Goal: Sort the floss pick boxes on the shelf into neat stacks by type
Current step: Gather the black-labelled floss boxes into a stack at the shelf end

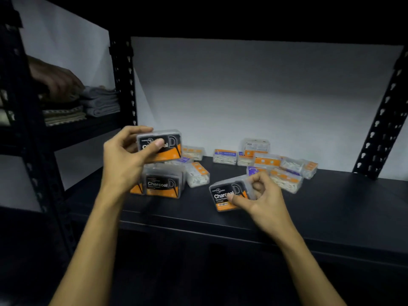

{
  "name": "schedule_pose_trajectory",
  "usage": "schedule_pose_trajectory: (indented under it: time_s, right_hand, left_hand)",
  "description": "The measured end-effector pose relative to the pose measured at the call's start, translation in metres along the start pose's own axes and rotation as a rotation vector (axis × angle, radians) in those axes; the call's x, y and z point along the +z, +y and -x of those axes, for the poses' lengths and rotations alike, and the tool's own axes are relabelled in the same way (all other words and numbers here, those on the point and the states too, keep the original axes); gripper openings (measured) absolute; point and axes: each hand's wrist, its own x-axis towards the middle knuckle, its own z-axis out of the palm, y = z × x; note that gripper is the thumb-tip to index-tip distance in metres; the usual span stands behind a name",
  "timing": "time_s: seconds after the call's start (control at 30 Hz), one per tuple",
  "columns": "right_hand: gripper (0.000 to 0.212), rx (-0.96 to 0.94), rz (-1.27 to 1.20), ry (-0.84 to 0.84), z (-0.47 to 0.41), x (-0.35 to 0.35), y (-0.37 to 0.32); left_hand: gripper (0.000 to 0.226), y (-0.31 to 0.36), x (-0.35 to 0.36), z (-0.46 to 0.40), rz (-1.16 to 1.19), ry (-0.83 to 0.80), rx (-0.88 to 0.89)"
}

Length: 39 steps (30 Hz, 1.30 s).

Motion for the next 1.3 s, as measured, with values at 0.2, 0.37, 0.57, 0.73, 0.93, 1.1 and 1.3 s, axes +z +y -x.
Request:
schedule_pose_trajectory:
  time_s: [0.2,0.37,0.57,0.73,0.93,1.1,1.3]
  right_hand:
    - [0.052,-0.039,0.245,-0.157,-0.012,0.029,0.003]
    - [0.045,-0.051,0.356,-0.211,-0.042,0.049,0.006]
    - [0.049,-0.026,0.407,-0.216,-0.067,0.063,0.007]
    - [0.052,-0.013,0.411,-0.213,-0.086,0.073,0.011]
    - [0.061,-0.029,0.376,-0.218,-0.106,0.086,0.028]
    - [0.061,-0.048,0.385,-0.231,-0.111,0.087,0.038]
    - [0.054,-0.048,0.386,-0.233,-0.110,0.086,0.036]
  left_hand:
    - [0.030,-0.012,-0.032,-0.003,-0.020,0.044,-0.032]
    - [0.030,-0.018,-0.045,-0.001,-0.025,0.046,-0.060]
    - [0.030,-0.025,-0.063,-0.004,-0.047,0.068,-0.071]
    - [0.027,-0.025,-0.066,-0.011,-0.072,0.050,-0.070]
    - [0.031,-0.028,-0.066,-0.071,-0.210,-0.089,-0.063]
    - [0.034,-0.048,-0.066,-0.116,-0.406,-0.310,-0.152]
    - [0.035,-0.083,-0.072,-0.136,-0.410,-0.478,-0.348]
